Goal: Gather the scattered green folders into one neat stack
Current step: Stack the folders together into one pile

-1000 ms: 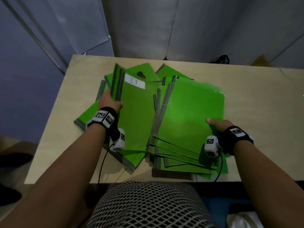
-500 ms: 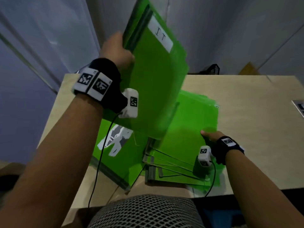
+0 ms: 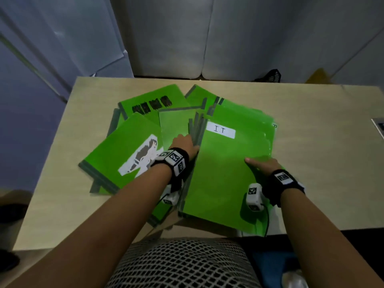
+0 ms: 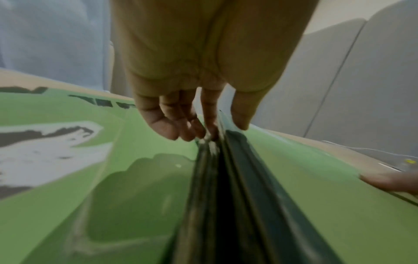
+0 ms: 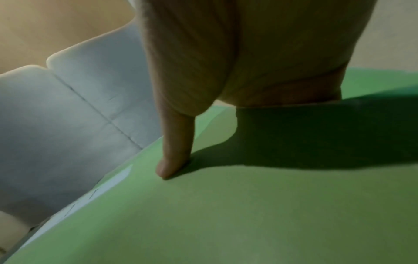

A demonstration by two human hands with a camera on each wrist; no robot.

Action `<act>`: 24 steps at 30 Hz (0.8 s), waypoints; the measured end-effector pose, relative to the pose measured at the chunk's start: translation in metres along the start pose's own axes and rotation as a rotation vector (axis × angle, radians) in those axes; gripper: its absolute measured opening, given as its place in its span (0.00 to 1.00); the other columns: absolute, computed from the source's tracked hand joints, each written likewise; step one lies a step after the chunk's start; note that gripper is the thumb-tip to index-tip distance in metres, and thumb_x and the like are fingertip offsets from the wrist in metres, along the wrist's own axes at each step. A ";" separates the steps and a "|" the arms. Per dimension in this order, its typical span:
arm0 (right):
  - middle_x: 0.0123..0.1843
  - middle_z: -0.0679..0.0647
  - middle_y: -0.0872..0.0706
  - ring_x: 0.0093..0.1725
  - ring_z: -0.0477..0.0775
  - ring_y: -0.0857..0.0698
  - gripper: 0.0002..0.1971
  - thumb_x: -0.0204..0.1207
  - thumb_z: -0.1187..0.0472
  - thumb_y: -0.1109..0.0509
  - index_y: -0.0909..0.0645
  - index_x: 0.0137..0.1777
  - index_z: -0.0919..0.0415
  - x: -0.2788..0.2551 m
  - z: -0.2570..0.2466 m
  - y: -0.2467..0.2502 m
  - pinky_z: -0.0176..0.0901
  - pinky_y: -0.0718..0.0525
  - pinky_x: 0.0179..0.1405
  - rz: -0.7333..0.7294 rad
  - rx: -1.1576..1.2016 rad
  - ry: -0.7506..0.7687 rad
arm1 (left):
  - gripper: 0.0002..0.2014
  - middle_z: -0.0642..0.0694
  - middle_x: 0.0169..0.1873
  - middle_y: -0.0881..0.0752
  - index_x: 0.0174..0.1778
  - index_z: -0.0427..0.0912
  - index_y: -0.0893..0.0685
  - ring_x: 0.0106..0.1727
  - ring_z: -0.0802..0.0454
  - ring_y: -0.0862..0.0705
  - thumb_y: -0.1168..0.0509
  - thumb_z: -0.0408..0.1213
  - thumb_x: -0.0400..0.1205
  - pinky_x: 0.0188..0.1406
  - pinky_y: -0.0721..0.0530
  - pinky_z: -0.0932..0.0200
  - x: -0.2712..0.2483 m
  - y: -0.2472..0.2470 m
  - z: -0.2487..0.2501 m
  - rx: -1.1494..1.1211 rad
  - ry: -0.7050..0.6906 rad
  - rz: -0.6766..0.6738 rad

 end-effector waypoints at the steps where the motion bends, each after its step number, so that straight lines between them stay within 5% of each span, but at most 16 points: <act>1: 0.62 0.68 0.22 0.49 0.64 0.21 0.50 0.47 0.39 0.14 0.30 0.64 0.65 0.003 0.000 0.000 0.37 0.22 0.16 0.012 0.000 -0.001 | 0.23 0.34 0.67 0.24 0.67 0.36 0.23 0.65 0.35 0.22 0.38 0.49 0.82 0.64 0.19 0.43 0.002 0.011 -0.008 -0.009 0.040 0.043; 4: 0.74 0.72 0.26 0.60 0.68 0.20 0.56 0.58 0.42 0.15 0.39 0.79 0.69 0.011 0.005 0.003 0.41 0.23 0.30 0.039 -0.029 -0.020 | 0.33 0.34 0.78 0.36 0.78 0.37 0.36 0.76 0.33 0.33 0.35 0.48 0.80 0.72 0.27 0.39 0.004 0.032 -0.066 -0.116 0.349 0.137; 7: 0.74 0.71 0.26 0.61 0.69 0.20 0.52 0.61 0.40 0.18 0.36 0.77 0.69 0.009 0.002 0.005 0.50 0.19 0.43 0.051 -0.083 -0.033 | 0.40 0.38 0.68 0.22 0.79 0.34 0.37 0.62 0.37 0.20 0.30 0.47 0.75 0.62 0.19 0.46 -0.003 0.021 -0.097 -0.412 0.536 0.082; 10: 0.68 0.69 0.20 0.58 0.69 0.18 0.53 0.48 0.30 0.18 0.28 0.66 0.66 0.007 -0.001 0.006 0.47 0.19 0.38 0.047 -0.114 -0.013 | 0.33 0.36 0.55 0.16 0.76 0.29 0.33 0.43 0.42 0.16 0.30 0.42 0.79 0.40 0.20 0.57 -0.004 0.018 -0.092 -0.543 0.491 0.094; 12: 0.66 0.67 0.19 0.58 0.70 0.17 0.58 0.46 0.28 0.19 0.28 0.69 0.69 0.014 -0.001 0.008 0.54 0.16 0.43 0.039 -0.120 -0.008 | 0.35 0.35 0.55 0.16 0.77 0.31 0.34 0.42 0.42 0.16 0.31 0.45 0.79 0.37 0.20 0.57 0.002 0.022 -0.093 -0.534 0.453 0.083; 14: 0.68 0.68 0.19 0.59 0.71 0.16 0.56 0.52 0.29 0.20 0.28 0.73 0.70 0.010 -0.007 0.009 0.59 0.15 0.50 0.023 -0.162 -0.018 | 0.32 0.35 0.62 0.16 0.74 0.30 0.29 0.57 0.38 0.15 0.32 0.47 0.80 0.51 0.14 0.51 0.014 0.018 -0.093 -0.525 0.401 0.030; 17: 0.64 0.70 0.17 0.53 0.71 0.14 0.46 0.64 0.33 0.24 0.26 0.71 0.69 0.002 -0.013 0.007 0.60 0.14 0.48 -0.050 -0.191 -0.065 | 0.23 0.36 0.70 0.20 0.73 0.34 0.23 0.68 0.37 0.19 0.34 0.38 0.82 0.69 0.22 0.45 0.015 0.026 -0.083 -0.653 0.309 0.050; 20: 0.60 0.69 0.15 0.51 0.70 0.14 0.44 0.65 0.32 0.25 0.27 0.72 0.64 -0.003 -0.009 0.007 0.60 0.15 0.42 -0.096 -0.130 -0.107 | 0.23 0.38 0.73 0.22 0.75 0.34 0.25 0.72 0.40 0.23 0.36 0.36 0.83 0.73 0.26 0.47 0.008 0.066 -0.084 -0.648 0.275 0.248; 24: 0.61 0.69 0.14 0.54 0.73 0.13 0.48 0.60 0.31 0.23 0.28 0.73 0.62 -0.006 -0.004 0.007 0.71 0.17 0.54 -0.093 -0.091 -0.140 | 0.20 0.36 0.69 0.19 0.69 0.32 0.21 0.69 0.39 0.20 0.36 0.36 0.83 0.66 0.24 0.51 -0.015 0.098 -0.115 -0.519 0.367 0.300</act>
Point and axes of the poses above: each hand's wrist, its own x-axis towards the middle knuckle, its own y-axis out of the back of the hand, z = x × y, the point moved 10 cm from there along x, towards the middle knuckle
